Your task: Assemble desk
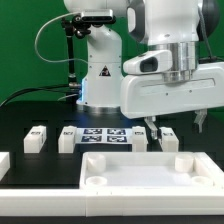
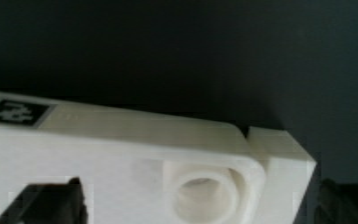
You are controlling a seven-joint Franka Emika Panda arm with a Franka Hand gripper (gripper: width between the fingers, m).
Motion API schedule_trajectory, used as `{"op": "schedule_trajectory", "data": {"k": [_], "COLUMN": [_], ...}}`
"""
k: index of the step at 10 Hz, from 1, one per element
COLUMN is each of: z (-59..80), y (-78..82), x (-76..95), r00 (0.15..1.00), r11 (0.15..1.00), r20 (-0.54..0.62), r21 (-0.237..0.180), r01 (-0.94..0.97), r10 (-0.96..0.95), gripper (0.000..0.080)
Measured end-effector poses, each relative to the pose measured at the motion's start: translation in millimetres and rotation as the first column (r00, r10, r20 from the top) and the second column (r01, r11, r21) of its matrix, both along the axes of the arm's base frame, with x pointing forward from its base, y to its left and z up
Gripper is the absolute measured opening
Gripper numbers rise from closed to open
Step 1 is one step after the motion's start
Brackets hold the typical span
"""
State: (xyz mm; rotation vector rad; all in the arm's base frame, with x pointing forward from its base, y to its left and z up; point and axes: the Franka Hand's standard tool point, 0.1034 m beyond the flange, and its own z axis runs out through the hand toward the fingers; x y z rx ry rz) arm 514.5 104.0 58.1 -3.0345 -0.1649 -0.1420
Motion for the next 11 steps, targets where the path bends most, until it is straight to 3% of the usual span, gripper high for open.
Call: {"op": "schedule_trajectory", "data": {"k": [3, 5, 11], "z": [-1.6, -0.4, -2.3], "y": [3.6, 9.8, 10.1], "x": [-6.7, -23.6, -31.3], "r00": [0.998, 0.961, 0.775], "r11": [1.000, 0.994, 0.994], "r20": [-0.060, -0.254, -0.622], "r21": [0.001, -0.030, -0.067], "r01": [0.031, 0.104, 0.090], "r10": [-0.031, -0.108, -0.112], "gripper": [0.0649, 0.0649, 0.0649]}}
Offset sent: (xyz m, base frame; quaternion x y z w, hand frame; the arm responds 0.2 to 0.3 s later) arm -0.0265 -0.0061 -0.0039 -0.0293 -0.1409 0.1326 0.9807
